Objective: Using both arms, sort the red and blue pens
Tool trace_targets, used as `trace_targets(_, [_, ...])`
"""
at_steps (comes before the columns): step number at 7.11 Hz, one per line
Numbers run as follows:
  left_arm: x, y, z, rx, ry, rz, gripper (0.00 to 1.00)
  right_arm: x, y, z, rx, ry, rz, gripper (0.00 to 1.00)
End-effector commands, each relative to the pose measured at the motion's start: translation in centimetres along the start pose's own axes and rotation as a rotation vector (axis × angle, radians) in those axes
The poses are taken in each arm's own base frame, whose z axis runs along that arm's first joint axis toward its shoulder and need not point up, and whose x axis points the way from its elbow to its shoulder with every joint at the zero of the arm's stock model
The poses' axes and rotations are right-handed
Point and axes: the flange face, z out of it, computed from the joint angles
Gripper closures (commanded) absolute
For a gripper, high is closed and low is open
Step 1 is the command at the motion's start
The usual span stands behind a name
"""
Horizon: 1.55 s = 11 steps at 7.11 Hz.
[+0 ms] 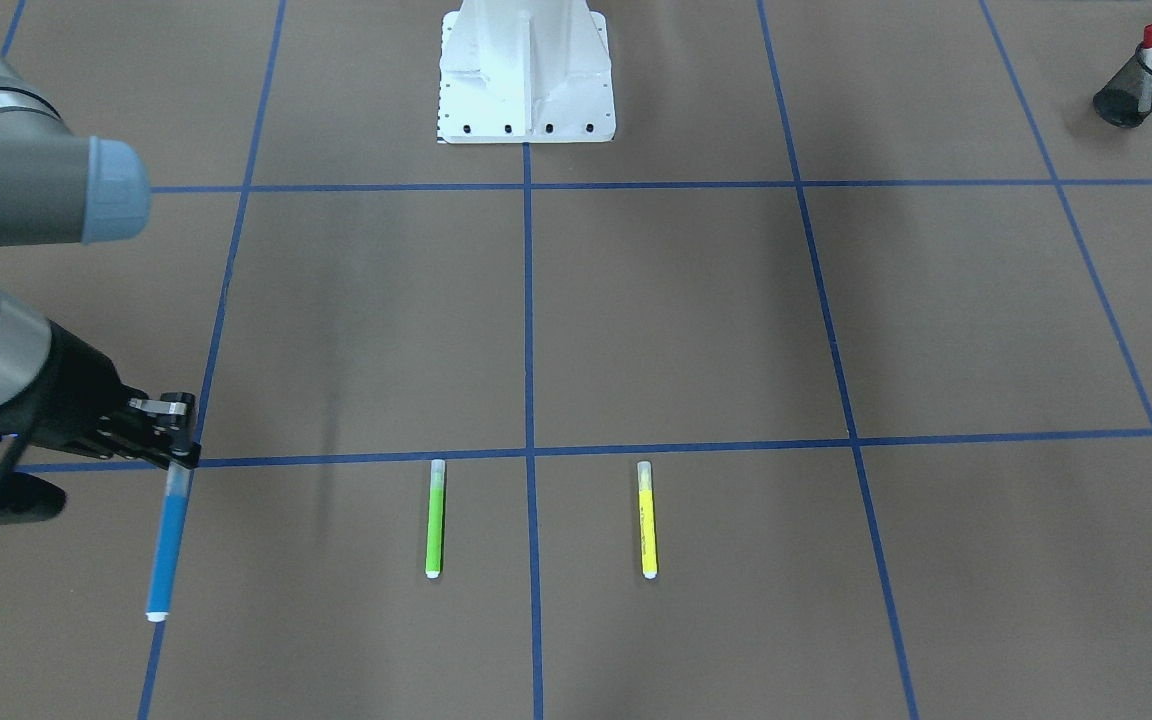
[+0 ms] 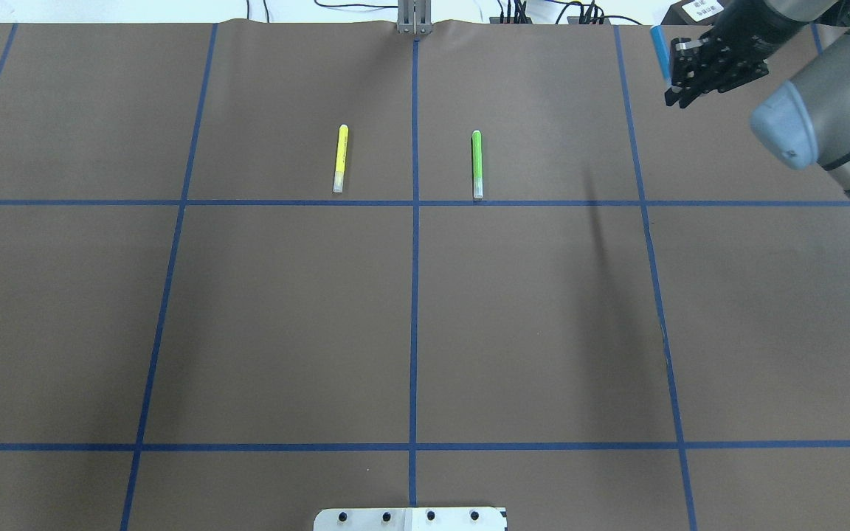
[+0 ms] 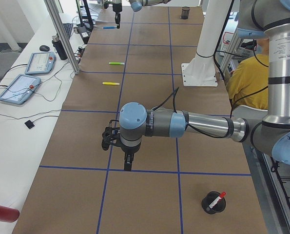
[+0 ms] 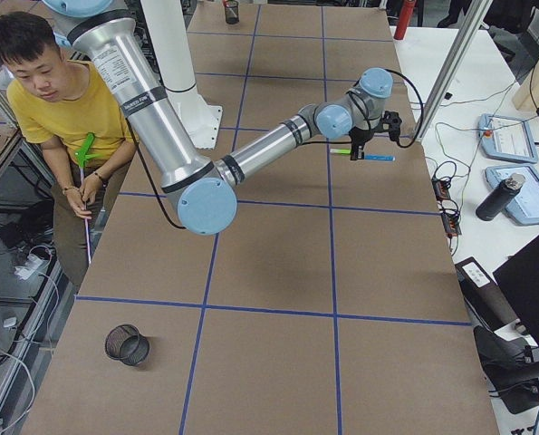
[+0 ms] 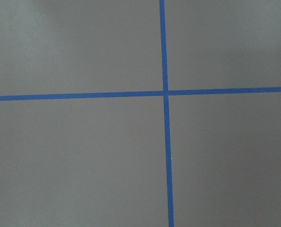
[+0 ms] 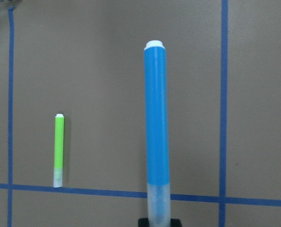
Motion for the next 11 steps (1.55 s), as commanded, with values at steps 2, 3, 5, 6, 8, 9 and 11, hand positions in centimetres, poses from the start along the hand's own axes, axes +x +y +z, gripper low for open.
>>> trace_targets(2, [0.5, -0.2, 0.4, -0.005, 0.004, 0.018, 0.00, 14.7, 6.0, -3.6, 0.032, 0.055, 0.083, 1.00])
trace_targets(3, [0.7, -0.2, 0.5, -0.007, 0.006, 0.022, 0.00, 20.4, 9.5, -4.6, 0.032, 0.078, 0.061, 1.00])
trace_targets(5, [1.0, -0.3, 0.6, -0.006, 0.009, 0.029, 0.00, 27.9, 16.7, -6.0, 0.022, 0.109, 0.136, 1.00])
trace_targets(6, [1.1, -0.3, 0.6, -0.006, 0.009, 0.034, 0.00, 32.1, 21.5, -7.3, 0.031, 0.117, 0.229, 1.00])
trace_targets(8, [1.4, -0.5, 0.8, -0.001, 0.011, 0.046, 0.00, 38.7, 31.5, -9.6, 0.052, 0.048, 0.392, 1.00])
trace_targets(9, [1.5, -0.5, 0.9, -0.001, 0.011, 0.051, 0.00, 41.8, 37.2, -9.6, 0.063, -0.001, 0.442, 1.00])
trace_targets(11, [2.0, -0.7, 1.3, -0.010, 0.012, 0.063, 0.00, 44.4, 45.9, -8.7, 0.080, -0.105, 0.625, 1.00])
